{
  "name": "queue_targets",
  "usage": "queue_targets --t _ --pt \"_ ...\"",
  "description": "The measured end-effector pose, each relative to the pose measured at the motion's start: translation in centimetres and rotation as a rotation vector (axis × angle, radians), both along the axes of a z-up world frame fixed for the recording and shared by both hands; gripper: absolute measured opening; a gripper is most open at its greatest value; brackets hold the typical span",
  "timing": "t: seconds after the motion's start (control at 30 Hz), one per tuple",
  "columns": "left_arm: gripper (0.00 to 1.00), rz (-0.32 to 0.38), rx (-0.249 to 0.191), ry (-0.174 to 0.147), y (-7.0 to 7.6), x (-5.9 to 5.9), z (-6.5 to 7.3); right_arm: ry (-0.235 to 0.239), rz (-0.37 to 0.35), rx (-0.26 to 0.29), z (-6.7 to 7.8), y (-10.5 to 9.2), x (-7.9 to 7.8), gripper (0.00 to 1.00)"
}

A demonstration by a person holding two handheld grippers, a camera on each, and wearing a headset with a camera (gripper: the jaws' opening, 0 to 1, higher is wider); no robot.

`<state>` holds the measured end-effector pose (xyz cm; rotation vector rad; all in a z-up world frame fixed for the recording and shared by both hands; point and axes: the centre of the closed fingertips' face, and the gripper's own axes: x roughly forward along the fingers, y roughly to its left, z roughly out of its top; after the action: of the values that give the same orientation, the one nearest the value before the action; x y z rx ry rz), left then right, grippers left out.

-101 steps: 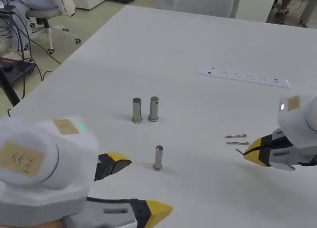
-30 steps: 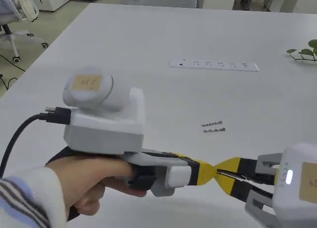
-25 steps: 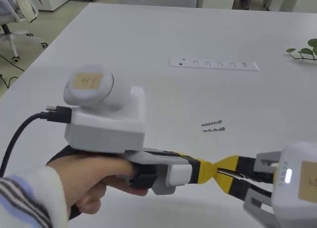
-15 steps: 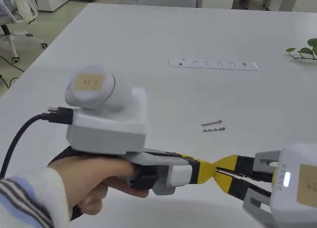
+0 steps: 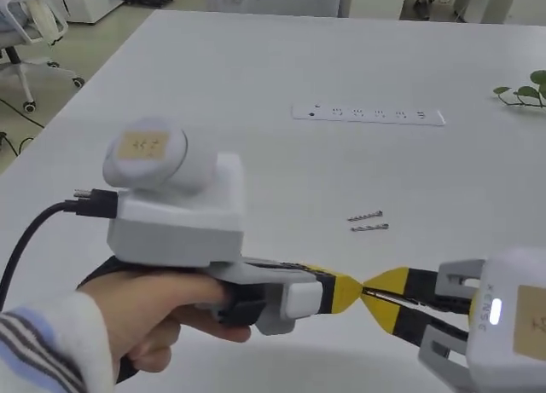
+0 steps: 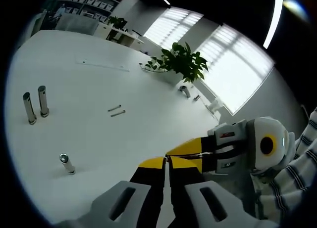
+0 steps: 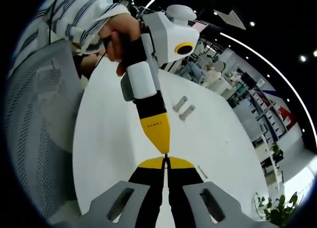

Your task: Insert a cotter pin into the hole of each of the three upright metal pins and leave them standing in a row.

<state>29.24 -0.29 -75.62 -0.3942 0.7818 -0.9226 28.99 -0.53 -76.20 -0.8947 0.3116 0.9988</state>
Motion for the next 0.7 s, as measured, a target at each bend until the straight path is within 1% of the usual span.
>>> queue_targets --t 0.1,0.3,0.33,0.43,0.47,0.53,0.63,0.7 --pt "0.01 -0.008 0.011 -0.001 0.1 -0.2 -0.2 0.005 0.011 -0.001 -0.2 0.1 -0.2 0.02" --pt "0.00 -0.010 0.024 0.011 0.4 -0.4 -0.5 0.009 0.033 -0.004 -0.5 0.4 -0.4 0.02" --pt "0.00 -0.012 0.028 0.006 0.4 -0.4 -0.5 0.011 0.036 -0.003 -0.5 0.5 -0.4 0.02" --pt "0.00 -0.004 0.028 0.000 0.5 -0.4 -0.5 0.010 0.039 0.002 -0.5 0.6 -0.4 0.02" --pt "0.00 0.003 0.025 0.006 0.5 -0.3 -0.5 0.010 0.041 0.002 -0.5 0.6 -0.4 0.02" --pt "0.00 0.006 0.024 0.003 0.5 -0.3 -0.6 0.014 0.043 0.005 -0.6 0.6 -0.4 0.02" --pt "0.00 0.000 0.034 0.006 0.4 -0.4 -1.0 0.026 0.048 0.003 -1.0 0.5 -0.5 0.02" --pt "0.00 0.006 0.031 0.015 0.4 -0.3 -1.1 0.030 0.047 -0.001 -1.0 0.4 -0.4 0.02"
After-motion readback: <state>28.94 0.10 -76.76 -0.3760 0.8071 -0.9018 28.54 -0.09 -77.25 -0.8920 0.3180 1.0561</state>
